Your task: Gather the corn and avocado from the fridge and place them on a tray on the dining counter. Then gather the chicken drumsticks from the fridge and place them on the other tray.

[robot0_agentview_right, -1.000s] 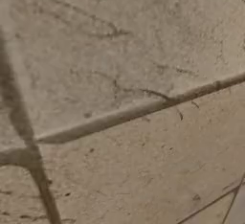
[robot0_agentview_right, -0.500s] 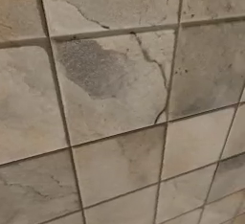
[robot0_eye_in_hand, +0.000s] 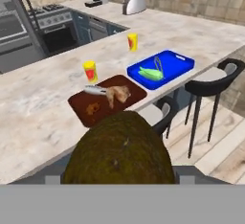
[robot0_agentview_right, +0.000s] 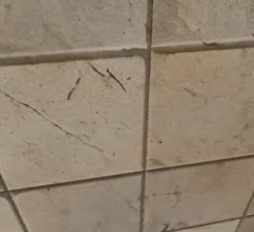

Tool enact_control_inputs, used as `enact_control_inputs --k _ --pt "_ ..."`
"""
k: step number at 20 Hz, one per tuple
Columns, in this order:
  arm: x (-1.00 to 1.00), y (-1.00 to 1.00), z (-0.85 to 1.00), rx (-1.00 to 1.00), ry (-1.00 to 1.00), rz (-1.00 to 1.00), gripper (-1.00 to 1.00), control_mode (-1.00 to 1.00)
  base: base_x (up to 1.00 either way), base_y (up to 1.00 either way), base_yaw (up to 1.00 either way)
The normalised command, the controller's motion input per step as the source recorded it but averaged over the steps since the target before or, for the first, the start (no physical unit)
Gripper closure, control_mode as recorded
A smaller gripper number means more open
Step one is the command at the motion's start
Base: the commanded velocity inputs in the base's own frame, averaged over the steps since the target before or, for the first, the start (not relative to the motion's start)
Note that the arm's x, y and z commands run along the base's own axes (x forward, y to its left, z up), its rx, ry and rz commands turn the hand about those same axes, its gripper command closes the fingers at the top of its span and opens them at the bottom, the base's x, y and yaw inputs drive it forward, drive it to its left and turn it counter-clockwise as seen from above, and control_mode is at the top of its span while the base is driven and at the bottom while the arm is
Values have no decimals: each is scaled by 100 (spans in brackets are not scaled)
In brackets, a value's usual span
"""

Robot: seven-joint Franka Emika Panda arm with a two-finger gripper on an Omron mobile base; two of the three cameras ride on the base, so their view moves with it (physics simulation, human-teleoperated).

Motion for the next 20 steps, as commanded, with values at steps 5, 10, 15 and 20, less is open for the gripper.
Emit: enact_control_inputs --k 5,10,15,20 --pt "0 0 0 0 0 0 100 100 11 -69 35" --pt "0 0 0 0 0 0 100 100 13 -67 35" --pt "0 0 0 0 0 0 100 100 14 -68 35" --pt "0 0 0 0 0 0 100 100 22 -74 31"
